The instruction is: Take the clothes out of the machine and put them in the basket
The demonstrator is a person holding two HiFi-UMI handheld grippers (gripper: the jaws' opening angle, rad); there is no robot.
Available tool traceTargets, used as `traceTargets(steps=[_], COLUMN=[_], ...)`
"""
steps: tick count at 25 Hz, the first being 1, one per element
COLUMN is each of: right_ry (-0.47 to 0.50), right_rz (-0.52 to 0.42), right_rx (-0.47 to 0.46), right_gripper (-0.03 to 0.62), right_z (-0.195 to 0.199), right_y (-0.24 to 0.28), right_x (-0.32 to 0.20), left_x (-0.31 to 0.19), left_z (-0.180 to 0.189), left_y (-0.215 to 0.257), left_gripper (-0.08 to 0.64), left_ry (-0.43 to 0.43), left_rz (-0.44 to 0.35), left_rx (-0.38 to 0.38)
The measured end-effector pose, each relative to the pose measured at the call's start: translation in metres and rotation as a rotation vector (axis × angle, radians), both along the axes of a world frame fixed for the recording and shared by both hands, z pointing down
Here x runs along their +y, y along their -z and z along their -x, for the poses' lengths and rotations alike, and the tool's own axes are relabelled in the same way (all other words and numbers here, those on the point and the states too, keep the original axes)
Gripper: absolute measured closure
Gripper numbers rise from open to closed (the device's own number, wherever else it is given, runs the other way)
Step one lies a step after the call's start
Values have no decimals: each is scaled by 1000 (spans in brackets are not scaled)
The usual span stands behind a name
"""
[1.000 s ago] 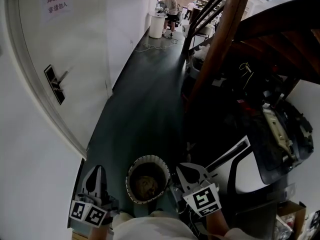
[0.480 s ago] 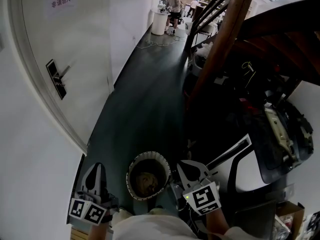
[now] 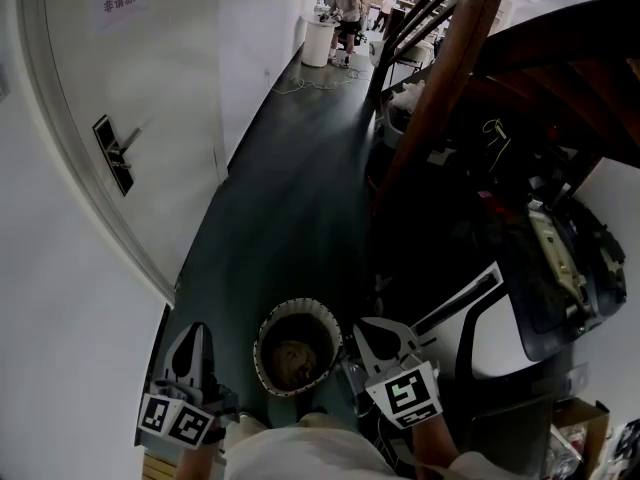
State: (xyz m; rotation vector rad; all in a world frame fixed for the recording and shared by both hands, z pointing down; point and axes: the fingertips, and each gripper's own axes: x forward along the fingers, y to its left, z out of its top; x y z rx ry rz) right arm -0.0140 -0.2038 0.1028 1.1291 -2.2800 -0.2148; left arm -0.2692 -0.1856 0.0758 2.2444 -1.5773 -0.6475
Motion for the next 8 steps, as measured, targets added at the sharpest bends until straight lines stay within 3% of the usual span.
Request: traceTargets(steps=[8], right_ry=[2], right_rz=[1], right_rx=[2], right_gripper=[581], right_z=[2], right_y=[-5], right_x=[6], left_x=[6], left_z=[3], left_y=[-4], left_gripper=[546], left_ry=[-2], left_rz=[11], left_rx=[1])
